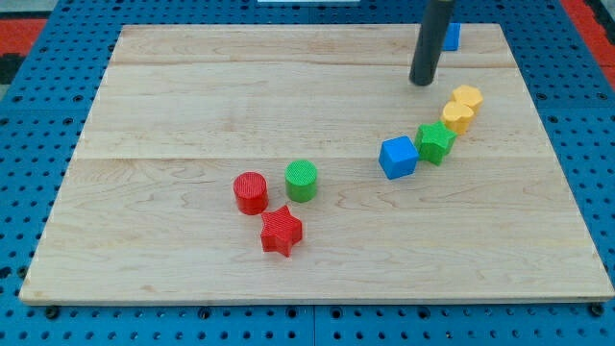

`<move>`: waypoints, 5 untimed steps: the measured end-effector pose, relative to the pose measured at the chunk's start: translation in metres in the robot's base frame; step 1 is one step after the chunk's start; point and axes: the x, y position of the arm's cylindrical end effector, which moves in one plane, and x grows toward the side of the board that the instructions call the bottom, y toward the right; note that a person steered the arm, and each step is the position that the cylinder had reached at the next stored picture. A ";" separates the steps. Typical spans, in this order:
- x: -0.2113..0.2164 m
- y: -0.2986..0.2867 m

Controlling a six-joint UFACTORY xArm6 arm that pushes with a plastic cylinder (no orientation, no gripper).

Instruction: Move blue cube to the blue triangle

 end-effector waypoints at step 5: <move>0.150 -0.001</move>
